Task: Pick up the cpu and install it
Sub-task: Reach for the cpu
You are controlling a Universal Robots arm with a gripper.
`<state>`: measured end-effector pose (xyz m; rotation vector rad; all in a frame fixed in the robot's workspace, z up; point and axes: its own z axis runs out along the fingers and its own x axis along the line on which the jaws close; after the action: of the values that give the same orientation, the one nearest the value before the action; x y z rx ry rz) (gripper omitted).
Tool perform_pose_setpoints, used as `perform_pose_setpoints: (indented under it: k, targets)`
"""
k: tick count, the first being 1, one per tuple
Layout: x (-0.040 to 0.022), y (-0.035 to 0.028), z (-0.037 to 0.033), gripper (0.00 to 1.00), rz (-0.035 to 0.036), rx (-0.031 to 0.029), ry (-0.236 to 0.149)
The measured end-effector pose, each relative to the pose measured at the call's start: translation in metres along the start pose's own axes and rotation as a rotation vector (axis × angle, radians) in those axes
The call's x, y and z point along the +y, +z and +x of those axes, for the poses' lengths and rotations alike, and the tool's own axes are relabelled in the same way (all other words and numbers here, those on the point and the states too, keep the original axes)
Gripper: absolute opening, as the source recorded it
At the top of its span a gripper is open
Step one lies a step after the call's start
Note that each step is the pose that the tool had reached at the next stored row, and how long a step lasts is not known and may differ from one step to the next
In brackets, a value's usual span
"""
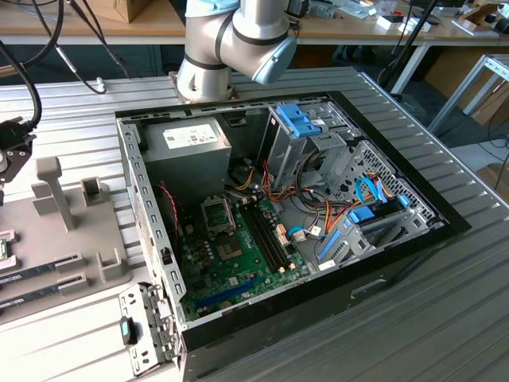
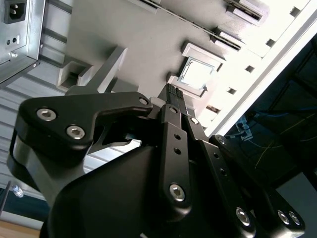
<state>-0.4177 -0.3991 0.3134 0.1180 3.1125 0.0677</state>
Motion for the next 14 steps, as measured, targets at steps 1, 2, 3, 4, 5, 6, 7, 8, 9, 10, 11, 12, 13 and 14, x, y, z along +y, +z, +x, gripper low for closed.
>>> perform_pose_setpoints:
  k: [1,2,3,4,5,6,7,8,9,10,11,12,13,14]
  targets:
    - [0.0,0.0003,0.0001,0.11,0.0,0.0,0.0]
    - [0.0,0.0005,0.0002,0.11,0.0,0.0,0.0]
    - [-0.0001,0.0009,0.0004,0.11,0.0001,0.0001,0.0]
    - [-0.0001,0.0012,0.0005,0.11,0.0001,0.0,0.0]
    - [-0.0001,0.0015,0.0007,0.11,0.0,0.0,0.0]
    - [-0.0001,0.002,0.001,0.11,0.0,0.0,0.0]
    - [-0.0001,0.0024,0.0013,0.11,0.0,-0.0001,0.0]
    - [-0.0001,0.0027,0.0016,0.11,-0.0001,-0.0001,0.0]
    - [-0.0002,0.0029,0.0018,0.11,0.0,-0.0001,0.0]
    - [-0.0002,0.0031,0.0021,0.11,0.0,0.0,0.0]
    - [-0.0002,0.0034,0.0023,0.11,0.0001,0.0001,0.0]
    - [-0.0002,0.0036,0.0024,0.11,0.0002,0.0002,0.0]
    - [-0.0002,0.0042,0.0029,0.11,0.0001,0.0001,0.0]
    - [-0.0001,0.0046,0.0032,0.11,0.0001,0.0001,0.0]
